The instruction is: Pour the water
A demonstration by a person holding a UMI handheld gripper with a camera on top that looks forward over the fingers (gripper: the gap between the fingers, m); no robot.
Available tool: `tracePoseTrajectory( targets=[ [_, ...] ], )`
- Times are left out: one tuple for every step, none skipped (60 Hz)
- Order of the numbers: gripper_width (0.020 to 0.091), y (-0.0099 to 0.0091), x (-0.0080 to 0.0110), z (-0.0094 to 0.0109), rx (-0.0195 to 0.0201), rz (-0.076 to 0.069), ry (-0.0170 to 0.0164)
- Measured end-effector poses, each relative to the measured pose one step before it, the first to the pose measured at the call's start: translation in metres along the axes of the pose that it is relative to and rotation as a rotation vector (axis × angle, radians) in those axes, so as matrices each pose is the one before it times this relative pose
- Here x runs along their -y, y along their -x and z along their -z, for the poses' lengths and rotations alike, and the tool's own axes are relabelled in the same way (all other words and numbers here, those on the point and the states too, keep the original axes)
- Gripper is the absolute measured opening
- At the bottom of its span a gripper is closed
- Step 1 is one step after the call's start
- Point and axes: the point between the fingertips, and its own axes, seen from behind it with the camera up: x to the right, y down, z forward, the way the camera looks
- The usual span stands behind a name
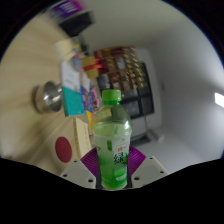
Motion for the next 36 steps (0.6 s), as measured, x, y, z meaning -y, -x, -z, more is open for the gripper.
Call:
tracePoseTrajectory(
  targets=[
    [0.0346,0.00425,0.00979,-0.00323,-0.01994,0.0744,-0.00783],
    [0.0346,0.00089,0.00639,-0.00197,-0.01064,0.0712,-0.00643],
    [0.0348,0.00026,0.00544,-0.00128,-0.00982,0.0666,-0.0053],
    [0.0348,0.00056,0.00518,-0.00164,-0.00753,0.064,-0.00465],
    [0.0347,0.00089,0.00481,-0.00207,-0.00483,0.0619,-0.0054],
    [0.0348,0.00046,0.00482,-0.00117,-0.00451,0.0584,-0.00596],
    [0.0347,0.0005,0.00446,-0.00192,-0.00444,0.0544,-0.00561],
    [0.0348,-0.00636,-0.00545,0.00118,0.01081,0.0503,-0.01098],
    [0.0346,0.00222,0.00942,-0.00142,-0.01575,0.0457,0.00527],
    [0.0344,-0.00263,0.00118,-0.00433,-0.00049,0.0524,-0.00706],
    [0.0348,-0.00029,0.00323,-0.00122,-0.0046,0.0486,-0.00232],
    [0.0349,-0.00009,0.00275,-0.00096,-0.00368,0.0471,-0.00357],
    [0.0348,-0.00042,0.00183,-0.00149,-0.00578,0.0433,-0.00269],
    [0.0351,-0.00096,0.00163,-0.00064,-0.00704,0.0406,-0.00201],
    [0.0354,-0.00095,0.00054,-0.00081,-0.00713,0.0381,-0.00036],
    [0.0354,-0.00211,0.00132,-0.001,-0.00696,0.0371,-0.00293],
    [0.0352,-0.00195,0.00119,-0.00033,-0.00564,0.0336,-0.00351],
    [0.0352,-0.00176,-0.00645,0.01069,-0.00275,0.0285,-0.00788],
    [0.035,0.00058,0.00168,0.00463,-0.00474,0.0249,-0.00164],
    [0.0353,-0.00679,0.00323,-0.01485,0.00017,0.0273,-0.00922],
    [0.0351,0.0003,0.00169,-0.00083,-0.00259,0.0197,-0.00355],
    [0.0354,-0.00015,0.00123,-0.00046,-0.00143,0.017,-0.00339],
    [0.0353,-0.00004,0.00146,-0.00025,-0.00055,0.0148,-0.00357],
    [0.0354,0.00033,0.00134,-0.00021,-0.00083,0.0121,-0.0035],
    [0.0348,-0.00005,0.00041,0.00045,-0.00122,0.0092,-0.00169],
    [0.0348,0.00396,0.00045,0.0182,-0.00277,0.0026,0.00334],
    [0.0347,-0.00227,-0.00339,-0.00426,0.00183,0.0117,-0.00675],
    [0.0348,-0.00313,0.00241,-0.00967,0.00221,0.0081,-0.00392],
    [0.0345,0.00022,-0.00061,0.00049,-0.00139,0.005,-0.00138],
    [0.0348,0.0007,0.00002,0.00069,-0.00063,0.0036,-0.00221],
    [0.0348,0.00088,-0.00058,0.00096,-0.00061,0.0019,-0.0019],
    [0.0351,0.00266,0.00123,0.00667,0.00073,-0.0007,-0.00197],
    [0.0351,0.00165,-0.00008,0.0023,0.00155,-0.0013,-0.00233],
    [0.0352,0.00515,-0.00006,0.00256,-0.00014,-0.0055,0.00073],
    [0.0349,0.00036,0.00051,0.00144,0.00072,-0.0041,-0.00133],
    [0.035,-0.00078,0.00008,-0.00023,-0.0009,-0.0077,-0.00109]
  ],
)
